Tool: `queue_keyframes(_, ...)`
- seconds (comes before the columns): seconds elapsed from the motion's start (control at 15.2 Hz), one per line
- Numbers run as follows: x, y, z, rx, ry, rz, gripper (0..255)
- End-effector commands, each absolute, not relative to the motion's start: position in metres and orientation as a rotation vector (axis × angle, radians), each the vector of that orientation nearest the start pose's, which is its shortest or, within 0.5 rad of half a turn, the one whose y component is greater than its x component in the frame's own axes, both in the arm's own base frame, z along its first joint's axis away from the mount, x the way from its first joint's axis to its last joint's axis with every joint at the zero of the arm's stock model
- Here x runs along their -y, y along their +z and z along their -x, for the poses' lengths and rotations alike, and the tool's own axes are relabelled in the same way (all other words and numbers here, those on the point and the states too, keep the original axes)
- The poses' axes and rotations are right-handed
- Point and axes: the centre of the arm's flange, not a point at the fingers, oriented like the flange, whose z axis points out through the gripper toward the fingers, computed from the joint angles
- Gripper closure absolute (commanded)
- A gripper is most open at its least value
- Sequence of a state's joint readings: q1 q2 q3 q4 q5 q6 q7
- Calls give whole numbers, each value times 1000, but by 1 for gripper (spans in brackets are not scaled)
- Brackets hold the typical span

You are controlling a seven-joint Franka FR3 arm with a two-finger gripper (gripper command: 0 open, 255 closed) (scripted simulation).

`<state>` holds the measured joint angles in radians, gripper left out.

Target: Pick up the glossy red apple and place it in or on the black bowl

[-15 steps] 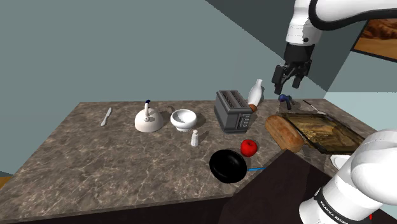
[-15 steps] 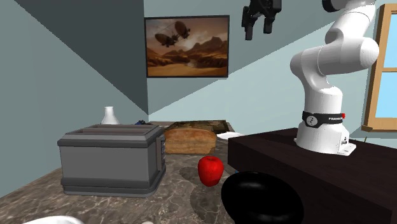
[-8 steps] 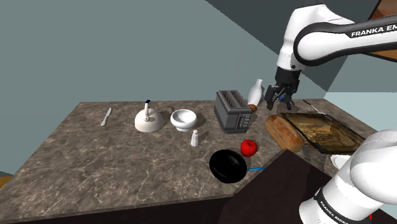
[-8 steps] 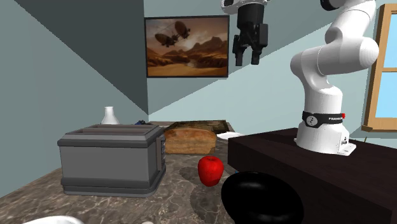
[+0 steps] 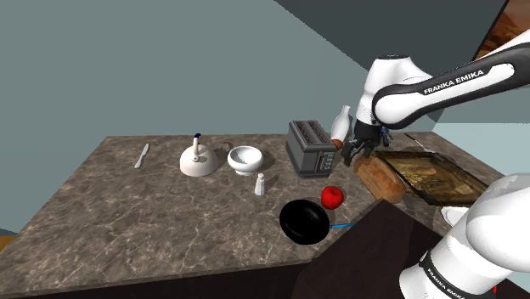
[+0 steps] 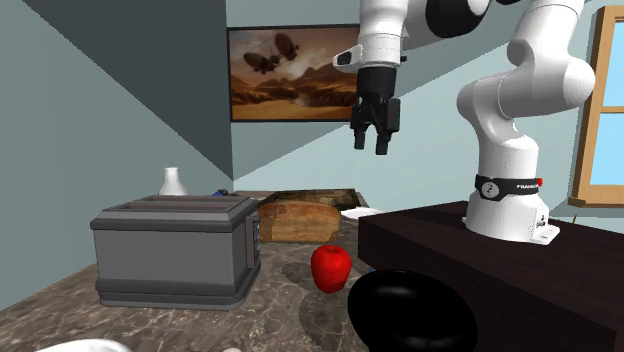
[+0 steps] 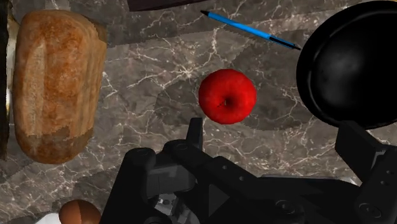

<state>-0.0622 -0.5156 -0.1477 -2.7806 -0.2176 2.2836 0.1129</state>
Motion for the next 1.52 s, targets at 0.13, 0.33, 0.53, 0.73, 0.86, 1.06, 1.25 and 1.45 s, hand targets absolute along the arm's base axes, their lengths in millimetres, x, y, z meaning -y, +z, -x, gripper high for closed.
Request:
queue_keyframes(0.13, 90, 310, -356, -250, -61, 3221, 0)
queue_keyframes(0.33, 100, 273, -365, -240, -83, 3219, 0)
queue_keyframes(0.53, 109, 236, -375, -230, -105, 3216, 0)
queue_keyframes(0.73, 118, 200, -385, -220, -126, 3213, 0)
queue_keyframes(0.86, 121, 184, -388, -218, -132, 3212, 0)
queue_keyframes(1.06, 123, 169, -390, -218, -132, 3212, 0)
queue_keyframes(1.25, 124, 153, -391, -218, -132, 3212, 0)
queue_keyframes(1.45, 124, 150, -391, -218, -132, 3212, 0)
